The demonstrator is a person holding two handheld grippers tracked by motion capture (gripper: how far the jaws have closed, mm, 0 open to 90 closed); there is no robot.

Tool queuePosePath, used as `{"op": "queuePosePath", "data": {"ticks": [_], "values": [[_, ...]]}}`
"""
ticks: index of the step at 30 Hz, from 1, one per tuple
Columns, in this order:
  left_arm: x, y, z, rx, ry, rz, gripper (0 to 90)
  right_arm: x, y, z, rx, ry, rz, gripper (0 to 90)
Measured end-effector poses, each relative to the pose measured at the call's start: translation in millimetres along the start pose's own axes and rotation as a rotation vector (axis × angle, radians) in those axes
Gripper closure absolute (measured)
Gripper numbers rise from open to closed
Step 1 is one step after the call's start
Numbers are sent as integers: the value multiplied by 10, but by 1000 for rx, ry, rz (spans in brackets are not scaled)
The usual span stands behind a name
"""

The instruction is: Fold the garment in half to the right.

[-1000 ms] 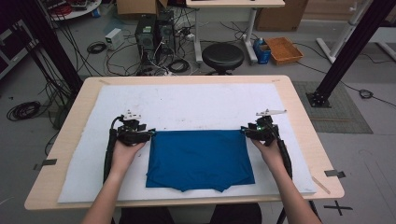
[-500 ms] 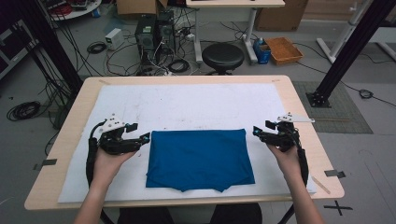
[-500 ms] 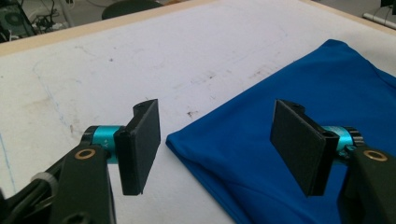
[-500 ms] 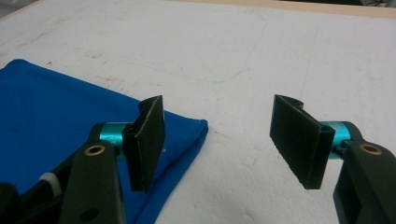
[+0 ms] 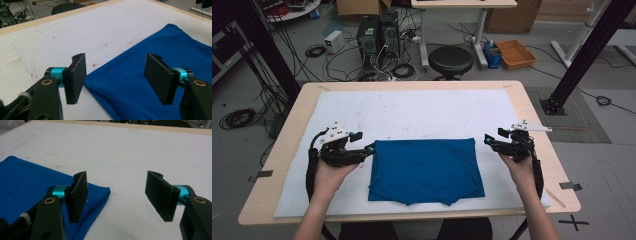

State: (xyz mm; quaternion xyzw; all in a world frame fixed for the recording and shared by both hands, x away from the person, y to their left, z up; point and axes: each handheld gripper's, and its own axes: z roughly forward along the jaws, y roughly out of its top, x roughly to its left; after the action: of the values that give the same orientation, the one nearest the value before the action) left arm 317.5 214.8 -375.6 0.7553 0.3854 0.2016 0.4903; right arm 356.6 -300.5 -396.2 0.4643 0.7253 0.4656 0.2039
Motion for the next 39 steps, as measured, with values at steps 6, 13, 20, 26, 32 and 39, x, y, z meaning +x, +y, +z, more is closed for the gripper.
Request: {"op": "queuePosePath", "data": {"ticks": [6,13,20,26,32,39], "values": [[-96,-51,-155,15,4,-33,391,-18,8,0,-3,1,-2,341],[-181,-319,-378,43,19,-109,390,-21,24,8,-9,3,-3,337],[-323,-556,-459,90,12,-179,390,146,159,66,-34,49,-29,338],[-410,-659,-460,105,22,-203,390,419,320,251,-28,139,-72,342],[-452,-729,-416,118,47,-233,390,727,464,487,0,207,-133,343],[-527,-818,-298,163,54,-256,395,1041,550,771,31,270,-162,346]]}}
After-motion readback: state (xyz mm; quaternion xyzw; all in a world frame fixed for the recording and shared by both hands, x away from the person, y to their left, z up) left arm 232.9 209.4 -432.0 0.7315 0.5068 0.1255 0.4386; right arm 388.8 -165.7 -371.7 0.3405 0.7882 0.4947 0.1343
